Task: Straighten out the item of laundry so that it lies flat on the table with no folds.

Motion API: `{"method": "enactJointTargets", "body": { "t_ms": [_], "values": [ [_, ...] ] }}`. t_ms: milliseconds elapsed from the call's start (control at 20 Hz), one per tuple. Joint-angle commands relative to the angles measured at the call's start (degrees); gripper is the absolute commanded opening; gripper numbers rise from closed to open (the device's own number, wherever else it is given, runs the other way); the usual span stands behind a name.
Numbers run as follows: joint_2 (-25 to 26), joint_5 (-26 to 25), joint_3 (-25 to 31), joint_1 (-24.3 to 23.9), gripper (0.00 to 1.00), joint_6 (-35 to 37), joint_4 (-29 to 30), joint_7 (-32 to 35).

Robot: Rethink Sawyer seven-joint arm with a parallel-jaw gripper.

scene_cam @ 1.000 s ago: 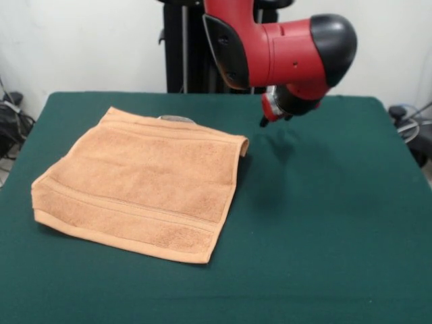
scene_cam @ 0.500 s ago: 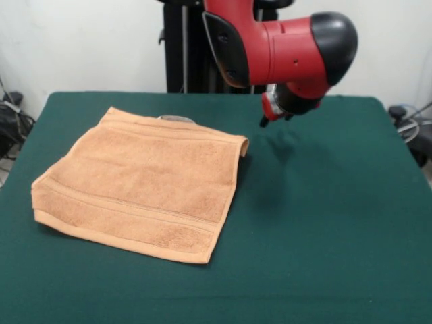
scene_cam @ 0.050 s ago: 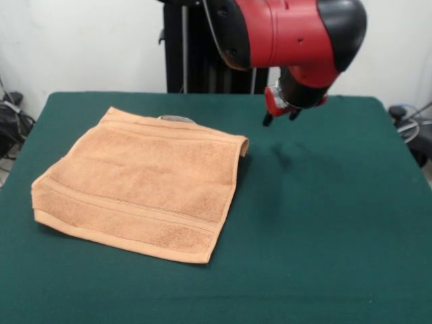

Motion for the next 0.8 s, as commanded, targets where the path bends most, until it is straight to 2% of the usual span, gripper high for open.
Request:
{"method": "enactJointTargets", "body": {
  "t_ms": [50, 200, 800],
  "values": [
    [-5.47, 3.37, 2.36, 0.63, 1.0, 0.1, 2.39, 7.99],
    [-6.2, 3.32, 2.16, 0.44, 1.0, -1.03, 4.09, 7.97],
    [1.03, 2.17, 2.63, -1.15, 1.0, -5.88, 2.55, 7.38]
  ]
}}
